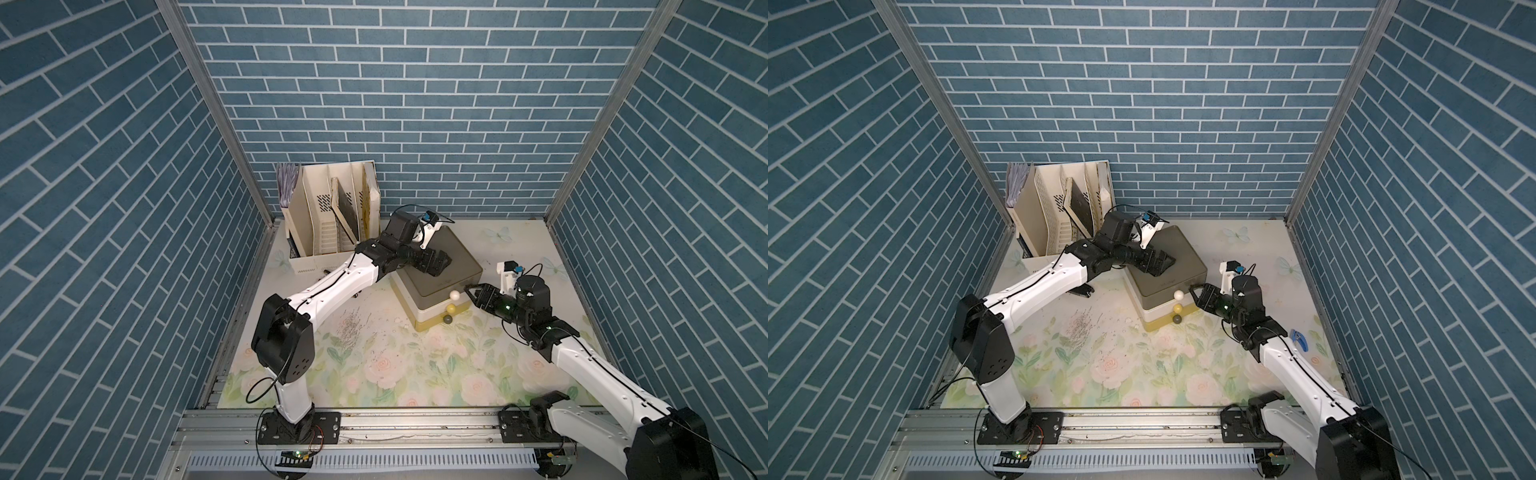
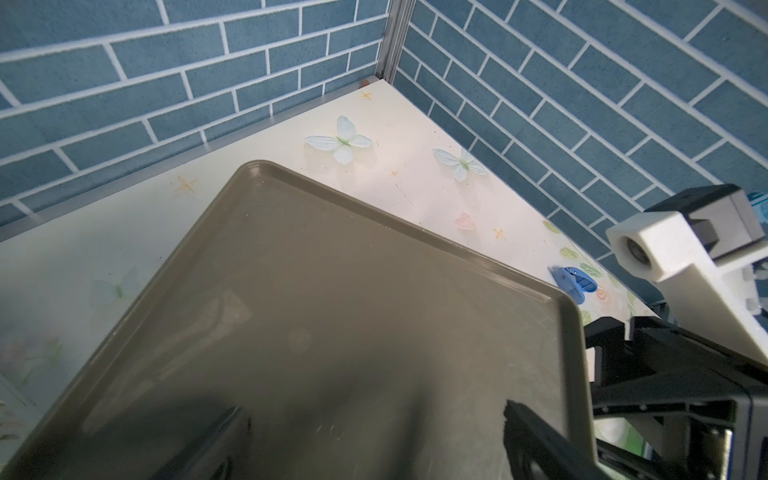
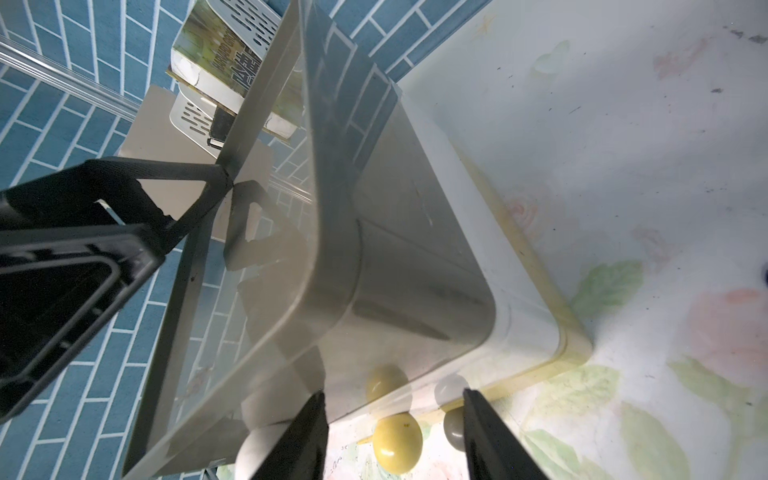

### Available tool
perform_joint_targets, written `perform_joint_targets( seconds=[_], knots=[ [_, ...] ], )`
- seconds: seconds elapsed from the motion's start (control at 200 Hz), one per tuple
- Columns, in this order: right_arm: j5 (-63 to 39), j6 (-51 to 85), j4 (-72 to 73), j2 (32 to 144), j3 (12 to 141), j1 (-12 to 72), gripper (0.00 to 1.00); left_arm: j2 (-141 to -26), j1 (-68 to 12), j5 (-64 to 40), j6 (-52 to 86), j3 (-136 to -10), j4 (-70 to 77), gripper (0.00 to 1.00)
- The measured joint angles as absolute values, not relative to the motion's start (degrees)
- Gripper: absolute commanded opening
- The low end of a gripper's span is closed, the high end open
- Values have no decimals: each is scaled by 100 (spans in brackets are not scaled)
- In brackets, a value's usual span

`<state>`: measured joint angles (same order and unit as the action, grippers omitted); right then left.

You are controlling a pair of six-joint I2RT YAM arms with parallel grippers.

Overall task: Take the keys out of the drawer
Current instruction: Close the drawer in the storage box, then open the drawer in the storage box.

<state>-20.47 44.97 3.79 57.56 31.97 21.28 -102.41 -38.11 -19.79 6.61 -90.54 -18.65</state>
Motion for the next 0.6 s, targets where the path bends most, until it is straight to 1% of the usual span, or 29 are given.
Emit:
perform_joint_targets(
  seconds=[0.6],
  knots=[
    [-1800,4320,-349,5321,3223,2126,56,-10241,-3723,-1931,812,-9072,-1837,100]
  ],
)
